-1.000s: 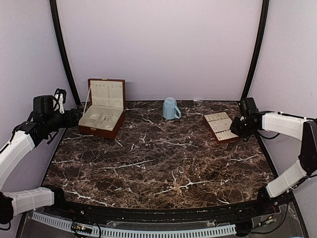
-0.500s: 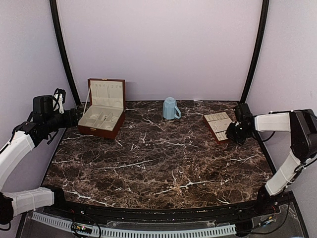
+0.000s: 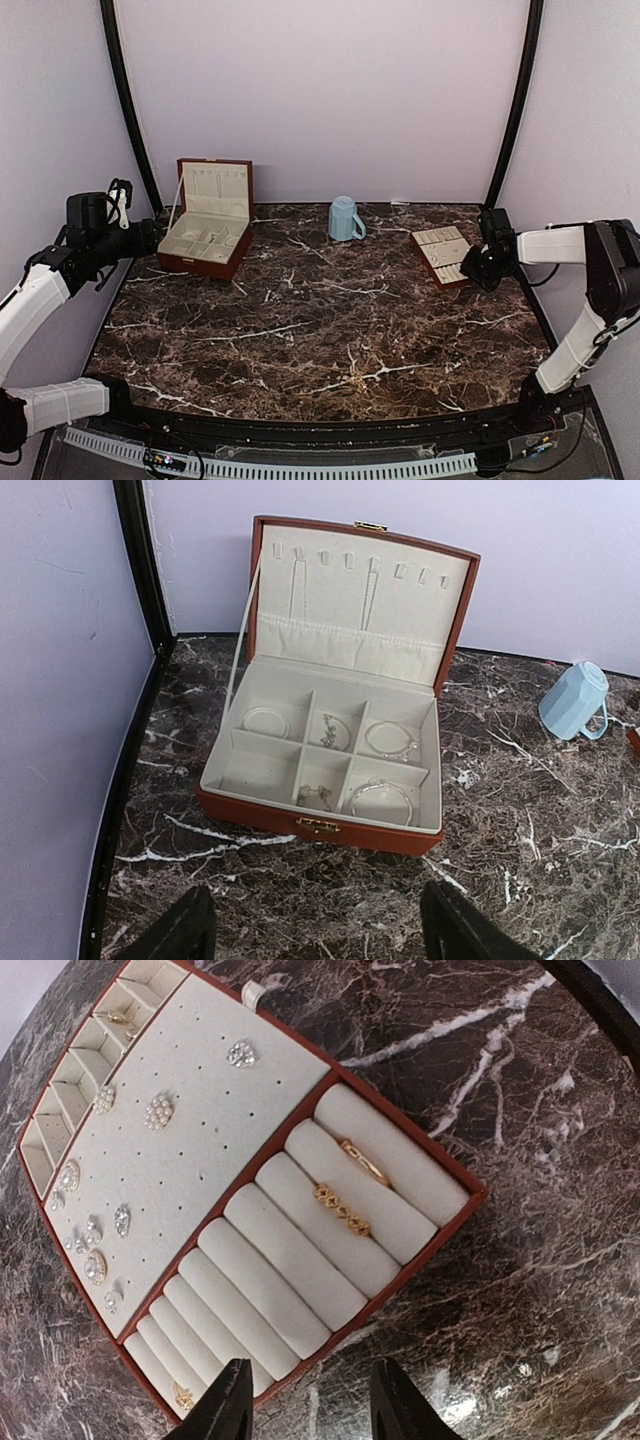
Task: Organize the mixed jewelry
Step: Move to the center of the board in the compartment layer, then pick up the ring from the center of the board.
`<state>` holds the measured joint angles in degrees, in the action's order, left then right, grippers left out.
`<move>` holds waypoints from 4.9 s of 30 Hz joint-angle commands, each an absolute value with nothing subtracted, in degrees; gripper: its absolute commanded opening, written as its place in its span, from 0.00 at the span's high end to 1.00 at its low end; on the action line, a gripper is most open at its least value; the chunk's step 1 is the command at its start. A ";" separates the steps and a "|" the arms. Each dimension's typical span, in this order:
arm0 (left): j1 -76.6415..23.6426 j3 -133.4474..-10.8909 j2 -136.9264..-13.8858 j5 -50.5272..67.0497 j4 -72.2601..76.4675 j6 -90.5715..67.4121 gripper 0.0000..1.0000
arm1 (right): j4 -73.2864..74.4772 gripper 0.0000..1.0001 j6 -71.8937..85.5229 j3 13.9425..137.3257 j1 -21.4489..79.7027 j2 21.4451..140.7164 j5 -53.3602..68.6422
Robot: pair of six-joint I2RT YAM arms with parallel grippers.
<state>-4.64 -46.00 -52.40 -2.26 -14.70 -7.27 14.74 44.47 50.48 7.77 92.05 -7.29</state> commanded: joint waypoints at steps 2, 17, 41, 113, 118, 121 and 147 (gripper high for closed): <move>-4.48 -45.35 -51.67 -2.72 -14.24 -7.57 0.27 | 11.75 0.58 44.87 50.70 6.52 93.19 -6.55; -4.48 -45.44 -51.99 -3.16 -14.33 -7.37 0.27 | 9.60 0.61 45.20 51.03 5.69 97.96 -5.12; -4.49 -45.53 -52.05 -3.52 -14.33 -7.12 0.27 | 8.77 0.82 33.98 45.23 5.80 94.31 -2.33; -4.39 -45.13 -52.73 -5.80 -14.10 -7.25 0.23 | 8.83 0.55 16.85 49.27 33.72 80.36 3.73; -4.41 -45.01 -52.57 -6.29 -14.25 -7.30 0.23 | 8.44 0.58 18.10 46.85 38.91 80.02 2.27; -4.41 -45.04 -52.62 -6.41 -14.23 -7.21 0.23 | 8.89 0.61 18.07 46.42 41.66 81.85 0.83; -4.39 -45.42 -54.06 -7.27 -14.42 -6.86 0.23 | 10.68 0.74 14.20 48.42 48.33 93.61 -4.86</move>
